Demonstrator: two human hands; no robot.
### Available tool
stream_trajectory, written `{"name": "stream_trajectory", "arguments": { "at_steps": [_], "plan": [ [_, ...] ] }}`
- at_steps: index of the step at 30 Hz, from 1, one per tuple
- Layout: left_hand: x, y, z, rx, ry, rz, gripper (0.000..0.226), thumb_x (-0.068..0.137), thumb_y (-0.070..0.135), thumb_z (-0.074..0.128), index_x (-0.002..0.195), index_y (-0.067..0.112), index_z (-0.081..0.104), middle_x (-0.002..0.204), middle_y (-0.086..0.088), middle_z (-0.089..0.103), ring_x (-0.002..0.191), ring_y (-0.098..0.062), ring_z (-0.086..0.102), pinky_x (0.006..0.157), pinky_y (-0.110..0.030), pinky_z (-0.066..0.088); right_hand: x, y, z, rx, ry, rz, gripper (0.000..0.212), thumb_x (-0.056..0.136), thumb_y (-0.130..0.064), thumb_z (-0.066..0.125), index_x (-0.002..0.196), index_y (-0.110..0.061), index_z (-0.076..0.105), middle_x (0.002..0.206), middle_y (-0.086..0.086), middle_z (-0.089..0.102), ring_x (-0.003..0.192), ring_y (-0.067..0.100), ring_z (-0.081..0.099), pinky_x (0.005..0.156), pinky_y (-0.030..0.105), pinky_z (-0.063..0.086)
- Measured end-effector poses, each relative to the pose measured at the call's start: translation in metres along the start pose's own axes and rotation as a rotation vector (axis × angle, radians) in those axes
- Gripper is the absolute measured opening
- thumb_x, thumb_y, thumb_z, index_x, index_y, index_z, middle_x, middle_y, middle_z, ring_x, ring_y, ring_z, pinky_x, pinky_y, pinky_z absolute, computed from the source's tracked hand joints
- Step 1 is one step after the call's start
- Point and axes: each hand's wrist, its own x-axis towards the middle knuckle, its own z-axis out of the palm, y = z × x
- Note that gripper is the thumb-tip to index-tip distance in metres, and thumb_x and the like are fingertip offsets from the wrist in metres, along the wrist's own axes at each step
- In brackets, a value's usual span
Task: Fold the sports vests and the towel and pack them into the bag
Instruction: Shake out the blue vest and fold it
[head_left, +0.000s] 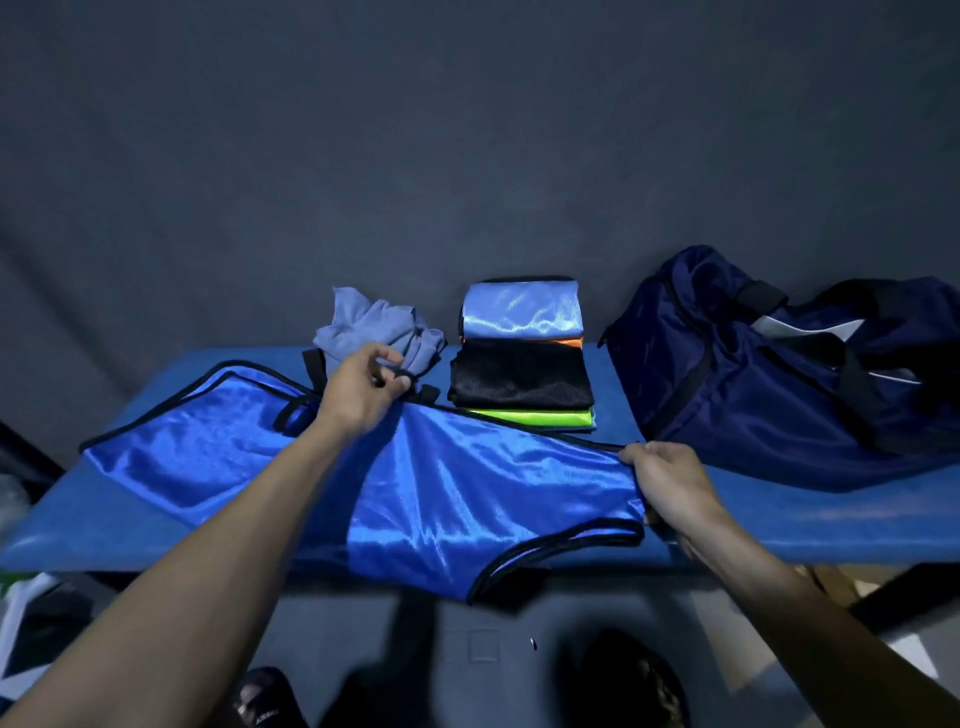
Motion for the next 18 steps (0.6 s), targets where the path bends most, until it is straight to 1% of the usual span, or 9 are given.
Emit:
{"name": "stream_trajectory", "arguments": {
  "at_steps": [3,6,8,9,10,12,15,17,18],
  "plan": [
    [-0.002,-0.009,0.007,0.226,0.014,0.094,0.017,0.093,0.024,0.072,0.104,0.019,0.060,0.081,0.004,0.065,0.081,-0.021,0.062,0.071,-0.036,0.048,-0.002,0.000,0.000,-0.006,0.004,0.014,0.023,0.094,-0.025,0.060,0.076,-0.015,0.050,0.059,0.007,0.047,0.050,0.022,0.050,0.051,0.032,0.044],
    [-0.014,-0.011,0.012,0.475,0.100,0.219,0.023,0.095,0.035,0.067,0.110,0.020,0.058,0.105,-0.002,0.065,0.101,-0.029,0.059,0.081,-0.045,0.049,-0.003,-0.001,0.000,-0.012,0.007,0.014,0.023,0.095,-0.025,0.059,0.076,-0.015,0.050,0.059,0.009,0.047,0.049,0.021,0.049,0.050,0.030,0.041],
    [-0.023,0.004,0.009,0.572,0.237,0.367,0.024,0.097,0.034,0.063,0.114,0.017,0.058,0.111,-0.005,0.057,0.102,-0.030,0.052,0.083,-0.047,0.046,-0.006,-0.002,0.000,-0.011,0.018,0.009,0.025,0.095,-0.025,0.059,0.076,-0.014,0.047,0.060,0.010,0.044,0.050,0.021,0.046,0.049,0.028,0.038],
    [-0.031,0.014,0.008,0.542,0.241,0.480,0.019,0.098,0.032,0.062,0.109,0.017,0.059,0.107,-0.003,0.056,0.098,-0.028,0.050,0.081,-0.045,0.046,-0.008,-0.002,0.000,-0.008,0.027,-0.001,0.026,0.095,-0.025,0.059,0.075,-0.014,0.046,0.061,0.010,0.042,0.052,0.021,0.044,0.051,0.030,0.035],
    [-0.040,0.022,0.008,0.476,0.166,0.584,0.013,0.099,0.031,0.060,0.103,0.019,0.059,0.103,0.000,0.055,0.094,-0.024,0.049,0.079,-0.044,0.046,-0.009,-0.003,0.001,-0.005,0.043,-0.017,0.028,0.095,-0.025,0.059,0.074,-0.014,0.044,0.061,0.009,0.040,0.055,0.021,0.042,0.054,0.033,0.033],
    [-0.065,0.023,0.016,0.413,-0.094,0.698,0.016,0.101,0.039,0.054,0.102,0.024,0.060,0.102,0.005,0.055,0.094,-0.019,0.051,0.082,-0.044,0.047,-0.015,-0.005,0.003,-0.009,0.081,-0.059,0.031,0.095,-0.026,0.059,0.072,-0.014,0.041,0.061,0.007,0.038,0.059,0.021,0.040,0.057,0.036,0.030],
    [-0.094,0.001,0.032,0.548,-0.381,0.678,0.038,0.101,0.057,0.044,0.126,0.031,0.056,0.126,0.008,0.051,0.116,-0.017,0.047,0.100,-0.041,0.041,-0.024,-0.009,0.008,0.019,0.114,-0.119,0.032,0.096,-0.028,0.057,0.072,-0.015,0.041,0.064,0.005,0.038,0.062,0.020,0.038,0.059,0.038,0.029],
    [-0.094,-0.003,0.022,0.416,-0.400,0.647,0.038,0.101,0.055,0.046,0.126,0.030,0.060,0.126,0.010,0.053,0.119,-0.014,0.049,0.104,-0.038,0.040,-0.028,-0.014,0.012,0.058,0.105,-0.151,0.032,0.097,-0.028,0.057,0.073,-0.016,0.041,0.065,0.005,0.036,0.062,0.020,0.036,0.058,0.038,0.028],
    [-0.090,-0.003,0.011,0.345,-0.328,0.625,0.033,0.101,0.051,0.049,0.118,0.027,0.064,0.118,0.010,0.057,0.113,-0.013,0.053,0.102,-0.038,0.043,-0.030,-0.017,0.014,0.071,0.101,-0.157,0.032,0.098,-0.027,0.058,0.073,-0.016,0.040,0.065,0.004,0.035,0.061,0.020,0.034,0.058,0.037,0.027]
  ]
}}
